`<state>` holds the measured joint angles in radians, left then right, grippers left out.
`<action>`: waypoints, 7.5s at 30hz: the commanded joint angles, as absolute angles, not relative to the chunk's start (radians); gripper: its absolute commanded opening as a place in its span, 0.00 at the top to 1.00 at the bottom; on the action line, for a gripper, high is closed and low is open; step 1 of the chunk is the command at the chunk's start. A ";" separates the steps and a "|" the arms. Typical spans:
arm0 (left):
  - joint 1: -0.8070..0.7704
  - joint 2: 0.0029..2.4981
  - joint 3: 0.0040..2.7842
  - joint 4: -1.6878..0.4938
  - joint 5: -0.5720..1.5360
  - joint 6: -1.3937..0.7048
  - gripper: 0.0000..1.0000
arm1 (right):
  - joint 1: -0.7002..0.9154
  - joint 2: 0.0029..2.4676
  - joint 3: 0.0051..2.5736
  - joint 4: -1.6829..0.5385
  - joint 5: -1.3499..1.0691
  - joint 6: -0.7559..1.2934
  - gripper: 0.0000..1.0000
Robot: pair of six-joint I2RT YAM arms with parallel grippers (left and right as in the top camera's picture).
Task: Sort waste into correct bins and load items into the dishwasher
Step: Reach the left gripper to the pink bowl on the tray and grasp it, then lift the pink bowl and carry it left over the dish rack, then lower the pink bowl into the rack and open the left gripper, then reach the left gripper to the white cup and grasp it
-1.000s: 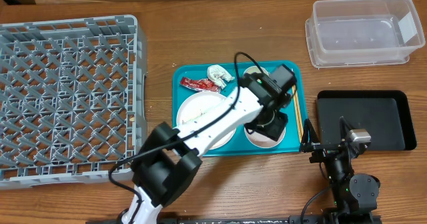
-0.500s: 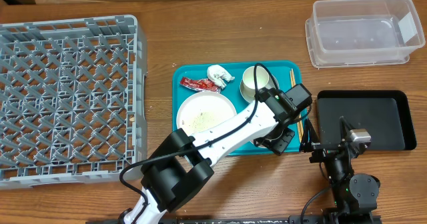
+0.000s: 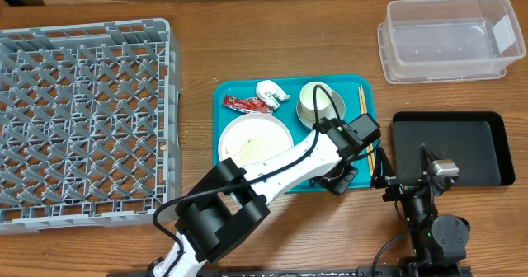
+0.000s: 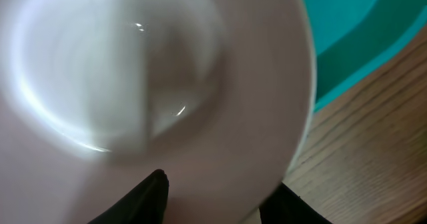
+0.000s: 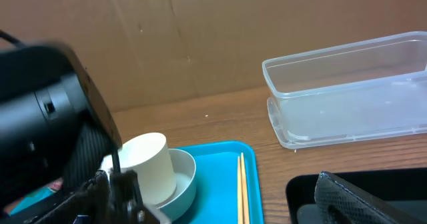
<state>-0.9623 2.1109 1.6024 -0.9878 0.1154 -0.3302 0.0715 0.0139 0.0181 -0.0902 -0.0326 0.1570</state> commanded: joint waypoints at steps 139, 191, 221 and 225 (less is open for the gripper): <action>1.121 2.096 2.045 -1.392 1.058 0.188 0.37 | 0.066 0.003 0.008 -0.084 -0.020 0.160 0.00; 0.588 2.029 2.180 -1.391 0.208 -0.258 0.96 | 0.066 0.003 0.008 -0.084 -0.020 0.160 0.00; -0.629 2.107 2.260 -1.183 -0.028 0.020 0.26 | 0.066 0.003 0.008 -0.084 -0.020 0.160 0.00; -0.667 2.208 2.260 -1.168 -0.020 0.019 0.31 | 0.066 0.003 0.008 -0.084 -0.020 0.160 0.00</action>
